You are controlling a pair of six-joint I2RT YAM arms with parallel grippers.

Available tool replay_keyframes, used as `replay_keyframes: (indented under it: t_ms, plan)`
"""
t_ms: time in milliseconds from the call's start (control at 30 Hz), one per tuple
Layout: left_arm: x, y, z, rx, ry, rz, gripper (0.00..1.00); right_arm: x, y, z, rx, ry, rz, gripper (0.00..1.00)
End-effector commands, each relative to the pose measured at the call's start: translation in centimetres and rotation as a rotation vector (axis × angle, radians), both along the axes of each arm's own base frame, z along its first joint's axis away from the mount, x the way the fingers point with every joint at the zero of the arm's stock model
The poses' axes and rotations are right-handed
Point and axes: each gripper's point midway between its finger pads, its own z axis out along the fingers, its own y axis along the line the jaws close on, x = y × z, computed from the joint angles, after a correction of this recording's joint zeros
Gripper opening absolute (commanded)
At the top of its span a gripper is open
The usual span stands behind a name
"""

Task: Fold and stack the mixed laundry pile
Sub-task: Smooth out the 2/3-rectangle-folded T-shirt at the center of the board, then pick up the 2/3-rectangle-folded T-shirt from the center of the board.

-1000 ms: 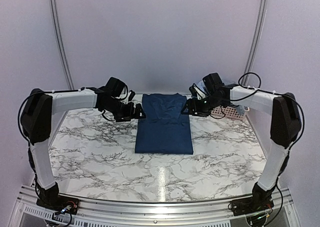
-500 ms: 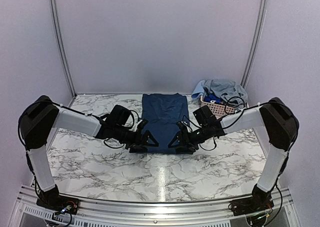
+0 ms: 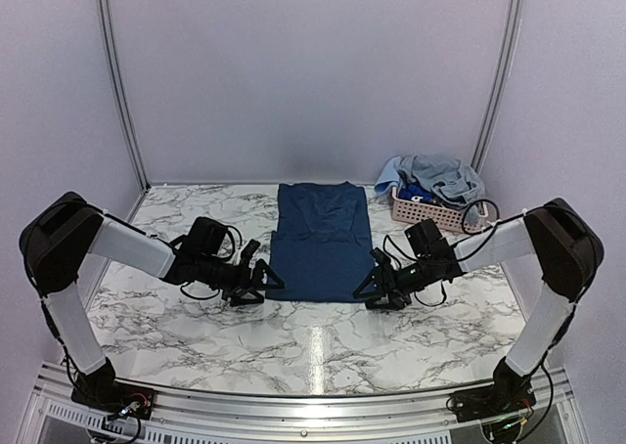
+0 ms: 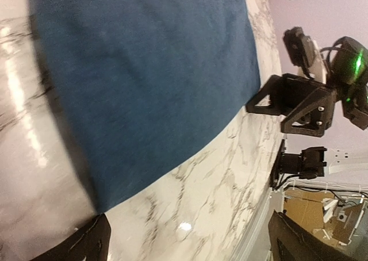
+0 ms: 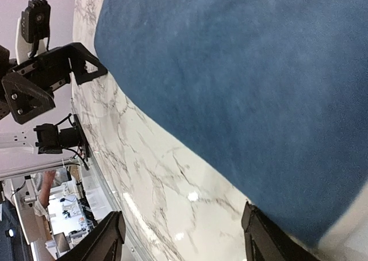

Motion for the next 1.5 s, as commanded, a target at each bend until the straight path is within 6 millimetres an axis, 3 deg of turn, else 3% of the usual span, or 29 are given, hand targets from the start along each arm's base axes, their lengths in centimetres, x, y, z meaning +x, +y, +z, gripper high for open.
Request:
replay_keyframes:
  t_ms: [0, 167, 367, 433, 667, 800, 933, 1033, 1100, 1267, 1467]
  plan:
    - [-0.5, 3.6, 0.0, 0.168, -0.039, 0.048, 0.99, -0.9, -2.4, 2.2, -0.065, -0.046, -0.028, 0.67]
    - [0.0, 6.5, -0.8, 0.362, -0.082, 0.092, 0.93, 0.4, -6.1, 2.1, -0.208, -0.106, -0.105, 0.61]
    - [-0.5, 5.2, -2.8, 0.392, -0.081, 0.001, 0.53, 1.9, -6.8, 0.2, -0.332, -0.117, -0.079, 0.49]
    - [-0.6, 4.6, -3.1, 0.396, -0.093, -0.028, 0.46, 2.1, -6.7, -0.4, -0.347, -0.119, -0.059, 0.47]
    - [-0.5, 3.0, -4.5, 0.408, -0.099, -0.065, 0.46, 1.5, -5.4, -3.1, -0.355, -0.097, 0.0, 0.39]
    - [-0.4, 3.0, -5.3, 0.42, -0.092, -0.054, 0.38, 1.6, -4.4, -3.8, -0.352, -0.1, 0.018, 0.32]
    - [-0.7, 2.8, -5.6, 0.416, -0.09, -0.067, 0.23, 1.8, -3.9, -3.8, -0.348, -0.109, 0.016, 0.18]
    - [-0.8, 2.4, -5.2, 0.403, -0.111, -0.084, 0.1, 1.7, -3.6, -3.5, -0.341, -0.121, 0.016, 0.03]
    - [-1.0, 2.0, -4.7, 0.388, -0.124, -0.096, 0.0, 1.7, -3.3, -3.2, -0.336, -0.13, 0.017, 0.0]
    - [-2.3, 2.4, -3.8, 0.377, -0.149, -0.089, 0.0, 0.5, -2.9, -2.0, -0.325, -0.149, 0.025, 0.0]
    - [-6.3, 2.8, -2.1, 0.346, -0.161, -0.097, 0.0, -3.5, -3.0, -0.8, -0.32, -0.136, 0.029, 0.0]
